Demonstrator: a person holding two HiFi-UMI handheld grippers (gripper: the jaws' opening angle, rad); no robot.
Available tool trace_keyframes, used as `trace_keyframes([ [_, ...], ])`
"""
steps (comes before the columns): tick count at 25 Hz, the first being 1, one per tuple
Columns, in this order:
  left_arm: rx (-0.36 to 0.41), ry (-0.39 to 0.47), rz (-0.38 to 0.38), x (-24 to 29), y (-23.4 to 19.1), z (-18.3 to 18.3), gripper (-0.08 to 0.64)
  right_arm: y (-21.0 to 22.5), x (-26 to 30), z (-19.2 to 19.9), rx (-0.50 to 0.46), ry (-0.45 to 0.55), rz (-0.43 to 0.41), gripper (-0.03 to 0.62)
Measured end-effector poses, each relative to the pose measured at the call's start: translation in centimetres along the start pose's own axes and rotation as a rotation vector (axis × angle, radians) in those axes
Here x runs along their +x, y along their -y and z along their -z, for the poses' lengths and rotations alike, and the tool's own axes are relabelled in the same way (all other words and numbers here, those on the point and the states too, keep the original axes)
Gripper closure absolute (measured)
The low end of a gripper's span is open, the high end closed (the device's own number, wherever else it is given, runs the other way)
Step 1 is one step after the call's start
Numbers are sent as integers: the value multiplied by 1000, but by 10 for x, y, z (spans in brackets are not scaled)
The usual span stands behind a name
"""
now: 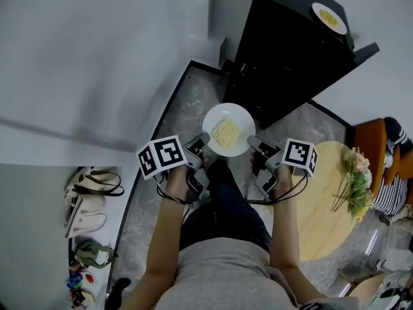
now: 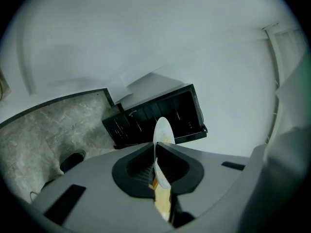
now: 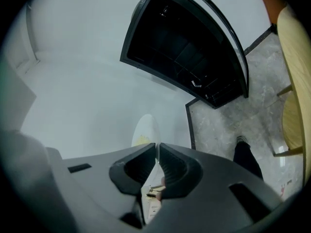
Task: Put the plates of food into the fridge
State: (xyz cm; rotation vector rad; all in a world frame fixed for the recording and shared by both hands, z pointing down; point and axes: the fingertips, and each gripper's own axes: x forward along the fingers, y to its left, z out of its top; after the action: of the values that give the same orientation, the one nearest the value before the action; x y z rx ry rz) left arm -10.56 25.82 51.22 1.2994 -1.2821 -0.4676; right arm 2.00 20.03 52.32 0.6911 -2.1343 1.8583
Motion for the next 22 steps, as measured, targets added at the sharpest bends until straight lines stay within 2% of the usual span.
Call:
trace_keyframes([
  [4,12,-12,3,41,15,-37,535,-4,19,-50,9,19,5,557],
  [10,34,-45,32,123,58,-86,535,-8,30,-149,23,77,5,557],
  [13,52,-53,50,139,75,-97,535,-14,26,-172,23,127,-1,557],
  [17,63,-67,52,186,100,-112,535,-8,23,-224,55,180,0,557],
  [22,62,-43,61,211,118,-120,535,-6,17,-254,86,294,-7,557],
])
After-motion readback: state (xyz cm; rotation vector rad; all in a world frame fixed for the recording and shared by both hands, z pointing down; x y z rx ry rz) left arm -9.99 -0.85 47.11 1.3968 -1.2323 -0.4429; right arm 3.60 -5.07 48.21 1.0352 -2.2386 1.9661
